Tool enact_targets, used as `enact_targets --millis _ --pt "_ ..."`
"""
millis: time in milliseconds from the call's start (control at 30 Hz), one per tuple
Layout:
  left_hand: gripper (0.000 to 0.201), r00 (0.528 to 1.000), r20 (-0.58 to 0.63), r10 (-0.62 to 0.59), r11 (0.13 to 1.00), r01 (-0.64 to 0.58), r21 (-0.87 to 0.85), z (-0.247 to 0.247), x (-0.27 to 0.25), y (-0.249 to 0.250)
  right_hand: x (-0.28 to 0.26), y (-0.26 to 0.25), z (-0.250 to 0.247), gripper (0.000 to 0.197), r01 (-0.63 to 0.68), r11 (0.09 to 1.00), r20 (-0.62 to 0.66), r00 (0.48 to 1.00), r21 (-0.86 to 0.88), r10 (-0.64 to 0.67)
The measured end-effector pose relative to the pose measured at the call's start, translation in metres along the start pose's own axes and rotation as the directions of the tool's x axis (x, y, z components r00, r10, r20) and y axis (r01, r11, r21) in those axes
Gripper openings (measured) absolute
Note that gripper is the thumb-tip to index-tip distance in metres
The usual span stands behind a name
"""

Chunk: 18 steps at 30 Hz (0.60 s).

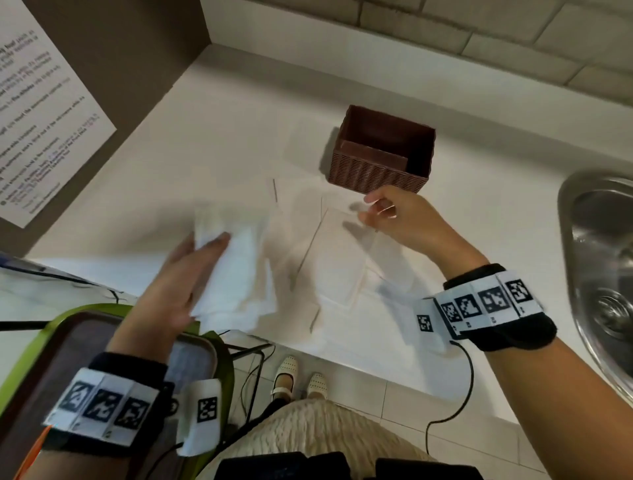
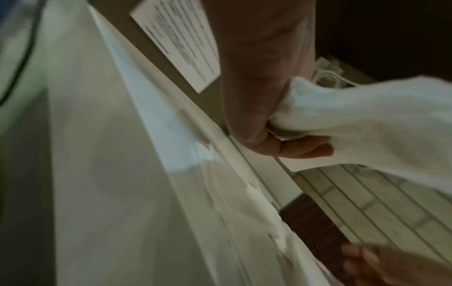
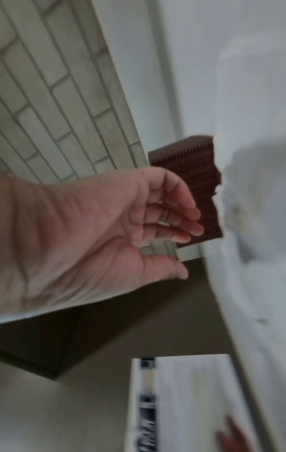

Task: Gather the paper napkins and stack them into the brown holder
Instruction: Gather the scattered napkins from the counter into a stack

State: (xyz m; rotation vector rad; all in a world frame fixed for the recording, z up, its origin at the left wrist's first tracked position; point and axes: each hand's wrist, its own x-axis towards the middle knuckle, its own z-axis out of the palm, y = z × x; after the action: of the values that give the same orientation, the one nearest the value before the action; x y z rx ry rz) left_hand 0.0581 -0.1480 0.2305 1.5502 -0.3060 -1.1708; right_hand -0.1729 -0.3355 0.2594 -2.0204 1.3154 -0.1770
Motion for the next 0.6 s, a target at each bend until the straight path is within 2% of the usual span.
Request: enact_targets --millis 133,233,300,400,500,567,600 --pt "0.034 1.000 0.025 -0.014 1.000 0.014 -0.019 -0.020 0.000 0.002 0.004 0.006 0.036 0.091 -0.009 0.943 0.120 0.991 -0.333 0.052" --pt "0.037 0.998 0.045 -0.046 0.999 0.046 0.005 -0.022 -0.001 -0.003 0.010 0.004 0.052 0.100 -0.036 0.886 0.067 0.995 -0.462 0.075" --pt "0.036 0.997 0.037 -0.065 0.998 0.065 -0.007 -0.023 0.000 -0.006 0.016 0.002 0.055 0.094 -0.079 0.895 0.058 0.992 -0.439 0.116" --pt "0.035 0.994 0.025 -0.105 0.994 0.105 -0.018 -0.027 0.004 -0.010 0.017 -0.002 0.051 0.084 -0.063 0.921 0.109 0.988 -0.385 0.113" --pt "0.034 0.992 0.024 -0.121 0.993 0.121 -0.013 -0.029 0.007 -0.011 0.005 -0.005 0.029 0.063 -0.039 0.998 0.113 0.993 -0.051 0.045" --pt "0.034 0.992 0.025 -0.124 0.992 0.125 -0.007 -0.029 0.009 -0.010 -0.010 -0.002 0.003 0.036 -0.025 0.986 0.102 0.995 0.165 0.009" --pt "0.034 0.992 0.021 -0.124 0.992 0.124 -0.004 -0.029 0.010 -0.010 -0.019 0.002 -0.012 0.028 -0.019 0.977 0.104 0.995 0.212 -0.003"
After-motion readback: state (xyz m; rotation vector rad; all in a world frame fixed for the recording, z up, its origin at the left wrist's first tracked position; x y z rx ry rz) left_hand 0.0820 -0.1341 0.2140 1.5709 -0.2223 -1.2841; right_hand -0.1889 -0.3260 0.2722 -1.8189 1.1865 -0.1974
